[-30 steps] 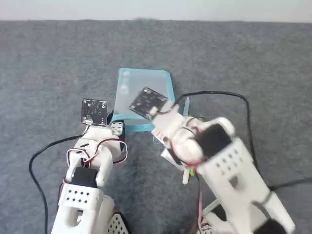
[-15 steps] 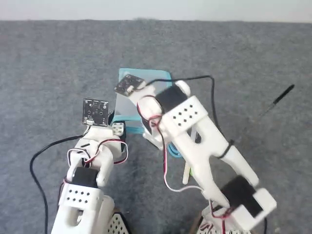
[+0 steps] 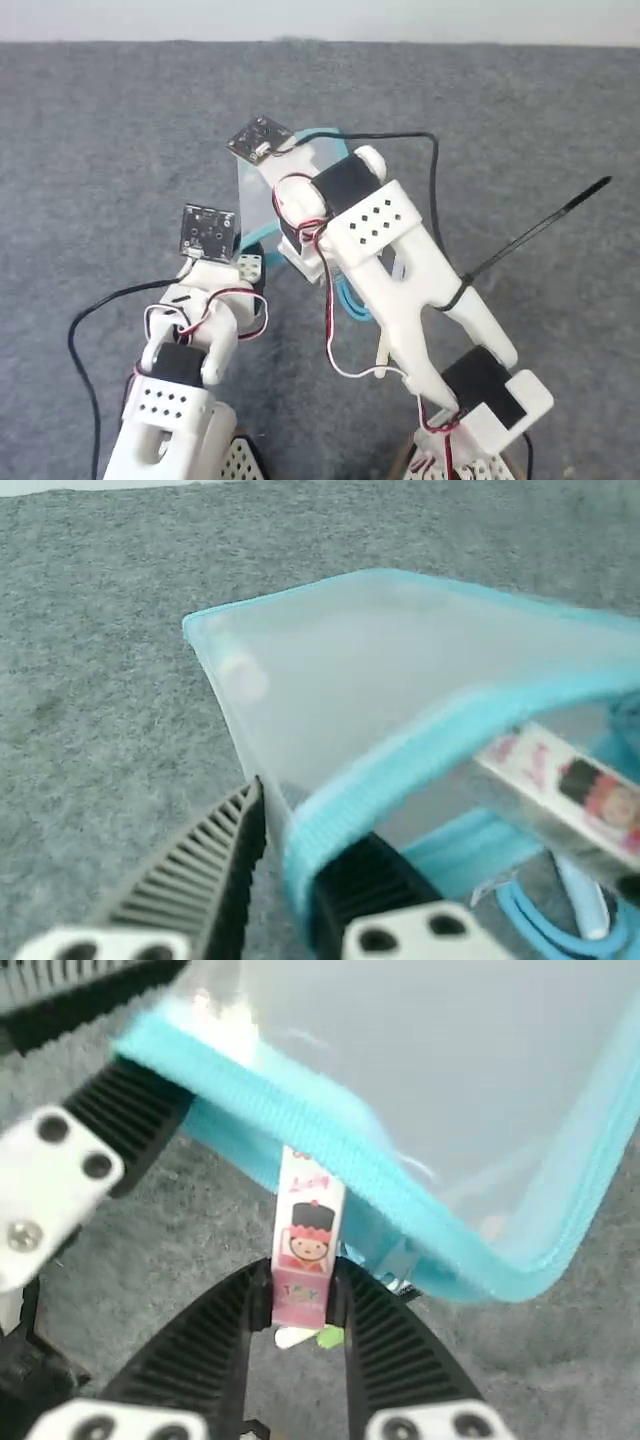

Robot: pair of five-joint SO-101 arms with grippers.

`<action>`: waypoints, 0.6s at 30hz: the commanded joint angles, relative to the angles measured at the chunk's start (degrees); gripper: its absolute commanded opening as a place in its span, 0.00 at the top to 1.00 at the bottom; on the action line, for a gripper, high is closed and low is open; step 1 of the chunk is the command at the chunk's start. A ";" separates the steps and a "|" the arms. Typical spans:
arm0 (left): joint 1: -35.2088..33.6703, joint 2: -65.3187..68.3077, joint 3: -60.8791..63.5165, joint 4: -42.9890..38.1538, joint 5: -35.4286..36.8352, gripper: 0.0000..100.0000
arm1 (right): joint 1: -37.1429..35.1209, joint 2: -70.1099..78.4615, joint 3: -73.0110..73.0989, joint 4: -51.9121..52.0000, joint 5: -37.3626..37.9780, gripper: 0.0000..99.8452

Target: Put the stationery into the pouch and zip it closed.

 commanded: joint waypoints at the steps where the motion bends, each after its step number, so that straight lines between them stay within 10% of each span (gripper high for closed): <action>1: 2.11 -0.26 -0.48 -1.49 -1.67 0.99 | 1.45 -0.04 -2.99 -5.67 -0.79 0.99; 18: 1.76 -0.26 -0.48 -1.49 -1.93 0.99 | 1.36 0.22 -2.64 -8.31 -1.76 0.89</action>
